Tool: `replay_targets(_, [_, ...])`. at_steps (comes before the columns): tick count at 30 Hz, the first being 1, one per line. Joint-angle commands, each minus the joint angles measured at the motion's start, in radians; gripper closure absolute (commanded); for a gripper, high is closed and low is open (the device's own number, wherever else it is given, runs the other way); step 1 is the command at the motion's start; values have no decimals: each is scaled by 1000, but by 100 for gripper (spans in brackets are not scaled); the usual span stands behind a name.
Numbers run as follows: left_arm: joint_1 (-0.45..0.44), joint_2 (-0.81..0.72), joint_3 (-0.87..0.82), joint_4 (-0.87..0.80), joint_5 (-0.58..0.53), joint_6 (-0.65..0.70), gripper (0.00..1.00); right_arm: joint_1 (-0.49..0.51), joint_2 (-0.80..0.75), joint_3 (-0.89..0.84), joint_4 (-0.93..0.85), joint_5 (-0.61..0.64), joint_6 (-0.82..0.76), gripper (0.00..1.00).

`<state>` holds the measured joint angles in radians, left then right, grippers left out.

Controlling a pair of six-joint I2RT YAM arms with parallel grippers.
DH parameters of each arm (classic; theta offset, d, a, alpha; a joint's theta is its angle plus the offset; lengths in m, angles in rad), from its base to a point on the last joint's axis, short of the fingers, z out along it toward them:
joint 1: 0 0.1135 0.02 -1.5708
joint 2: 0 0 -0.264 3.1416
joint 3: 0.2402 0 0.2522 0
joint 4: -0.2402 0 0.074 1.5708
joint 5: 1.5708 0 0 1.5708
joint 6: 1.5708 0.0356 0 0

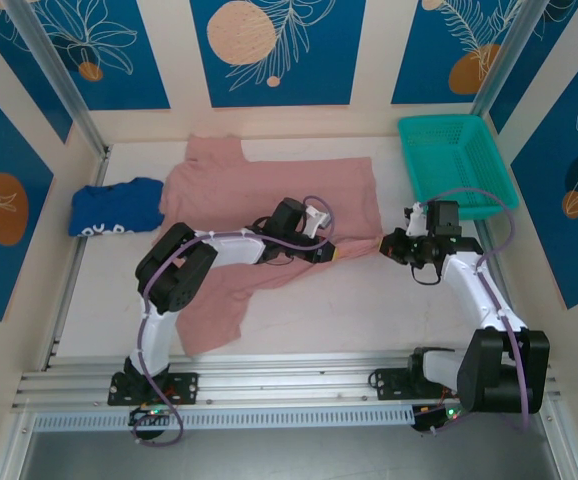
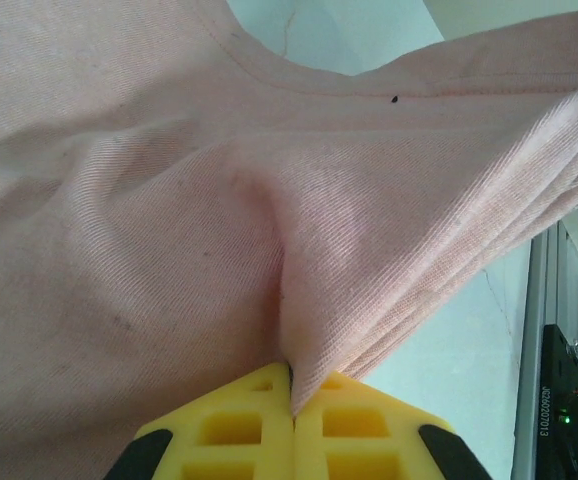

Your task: Fold the inside-out t-shirt

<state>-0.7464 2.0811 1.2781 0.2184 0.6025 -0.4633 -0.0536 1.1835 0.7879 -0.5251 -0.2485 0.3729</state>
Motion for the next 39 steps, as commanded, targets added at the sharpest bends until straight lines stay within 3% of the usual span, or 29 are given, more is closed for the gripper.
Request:
replay_targets(1, [10,19,11,-28,18,1,88,-6,12,14,-3,-40,-3,100])
replay_targets(13, [9,-46,-8,-37,18,45,62,-22,24,-65,25,-100,55,100])
replay_targets(15, [6,-51,-10,-47,11,63,59,-33,25,-90,43,-123,78,96])
replay_targets(25, [-3,-36,-15,-57,0,71,62,-54,69,-118,76,-46,120,71])
replay_targets(39, [-4,-39,-21,-46,5,64,62,3,91,-102,-3,55,106,66])
